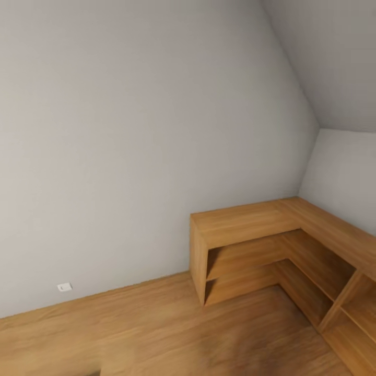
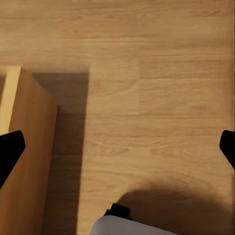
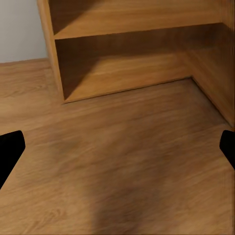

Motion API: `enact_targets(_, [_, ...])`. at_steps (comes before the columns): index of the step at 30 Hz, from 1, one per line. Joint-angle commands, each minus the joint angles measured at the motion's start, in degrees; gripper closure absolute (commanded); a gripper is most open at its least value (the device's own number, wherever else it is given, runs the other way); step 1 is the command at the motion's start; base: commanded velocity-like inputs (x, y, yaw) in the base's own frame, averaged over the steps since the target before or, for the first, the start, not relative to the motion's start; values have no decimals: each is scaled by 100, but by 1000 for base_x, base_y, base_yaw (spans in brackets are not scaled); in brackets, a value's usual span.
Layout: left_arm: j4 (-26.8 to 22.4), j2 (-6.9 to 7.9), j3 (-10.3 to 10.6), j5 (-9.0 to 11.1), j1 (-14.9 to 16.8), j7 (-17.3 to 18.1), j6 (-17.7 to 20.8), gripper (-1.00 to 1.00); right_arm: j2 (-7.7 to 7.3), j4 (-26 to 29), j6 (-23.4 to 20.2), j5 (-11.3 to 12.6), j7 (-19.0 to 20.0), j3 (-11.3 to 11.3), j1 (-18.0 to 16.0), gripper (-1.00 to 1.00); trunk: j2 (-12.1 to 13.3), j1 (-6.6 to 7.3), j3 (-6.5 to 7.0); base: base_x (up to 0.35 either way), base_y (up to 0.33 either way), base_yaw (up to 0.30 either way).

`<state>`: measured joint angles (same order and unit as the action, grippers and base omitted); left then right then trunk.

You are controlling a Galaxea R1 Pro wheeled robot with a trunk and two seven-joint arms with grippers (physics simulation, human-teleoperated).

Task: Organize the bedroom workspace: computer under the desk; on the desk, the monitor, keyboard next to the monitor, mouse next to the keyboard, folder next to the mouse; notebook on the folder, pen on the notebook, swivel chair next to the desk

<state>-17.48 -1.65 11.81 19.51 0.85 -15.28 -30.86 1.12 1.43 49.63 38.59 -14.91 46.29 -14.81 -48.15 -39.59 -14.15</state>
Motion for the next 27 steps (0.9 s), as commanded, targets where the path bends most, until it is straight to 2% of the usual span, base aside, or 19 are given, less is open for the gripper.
enact_targets(1, [-1, 3, 49, 27, 3, -45, -17, -100, 2, -2, 6, -1, -54, 48, -5, -100, -5, -4, -8, 328, 0, -265])
enact_targets(13, [-1, 5, 49, 27, 3, -47, -23, -100, 2, -11, 11, -9, -56, 58, -5, -100, -5, -4, 17, 315, 47, -265])
enact_targets(27, [-1, 2, 23, 35, 3, -57, -54, -100, -36, -11, 11, -18, -48, 64, -5, -100, -5, -4, 72, 191, 38, -269])
